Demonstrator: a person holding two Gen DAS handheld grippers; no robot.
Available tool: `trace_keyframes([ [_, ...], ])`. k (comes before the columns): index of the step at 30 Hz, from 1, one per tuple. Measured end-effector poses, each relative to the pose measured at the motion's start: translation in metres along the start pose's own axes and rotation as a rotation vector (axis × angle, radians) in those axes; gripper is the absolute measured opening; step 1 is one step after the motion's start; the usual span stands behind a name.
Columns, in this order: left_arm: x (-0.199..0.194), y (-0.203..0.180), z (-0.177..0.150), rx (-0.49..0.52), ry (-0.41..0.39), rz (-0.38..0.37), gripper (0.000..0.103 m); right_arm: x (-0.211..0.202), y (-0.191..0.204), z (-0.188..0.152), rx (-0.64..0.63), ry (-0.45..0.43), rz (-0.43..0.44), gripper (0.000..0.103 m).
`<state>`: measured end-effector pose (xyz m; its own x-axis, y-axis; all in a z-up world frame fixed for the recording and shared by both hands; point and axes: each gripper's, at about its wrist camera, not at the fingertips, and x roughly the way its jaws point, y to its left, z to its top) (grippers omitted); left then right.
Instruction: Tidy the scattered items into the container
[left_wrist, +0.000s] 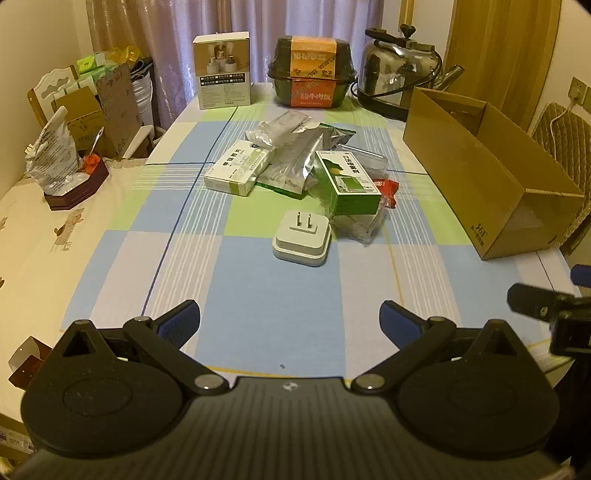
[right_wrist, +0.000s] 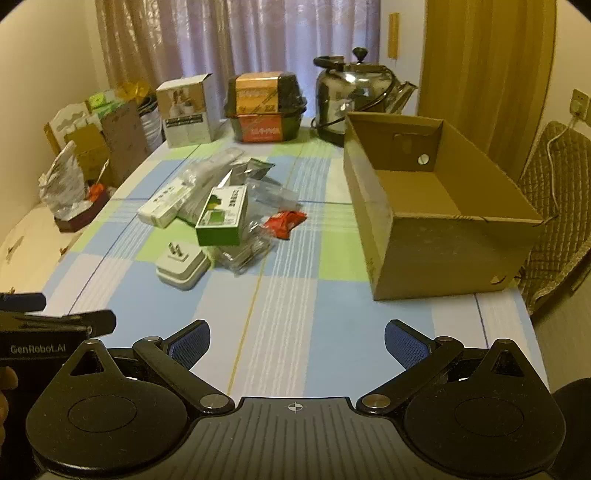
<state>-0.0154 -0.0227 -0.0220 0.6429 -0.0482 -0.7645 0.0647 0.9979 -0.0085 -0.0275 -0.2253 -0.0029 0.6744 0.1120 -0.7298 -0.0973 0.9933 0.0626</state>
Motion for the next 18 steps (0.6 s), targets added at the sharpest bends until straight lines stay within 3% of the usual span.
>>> trace_keyframes([
  [18,0.0047,-0.0009,-0.0009,0.007,0.017,-0.001,0.102,0.0031,-0.0057,-0.0006,0.020,0.019,-0.016,0.103],
])
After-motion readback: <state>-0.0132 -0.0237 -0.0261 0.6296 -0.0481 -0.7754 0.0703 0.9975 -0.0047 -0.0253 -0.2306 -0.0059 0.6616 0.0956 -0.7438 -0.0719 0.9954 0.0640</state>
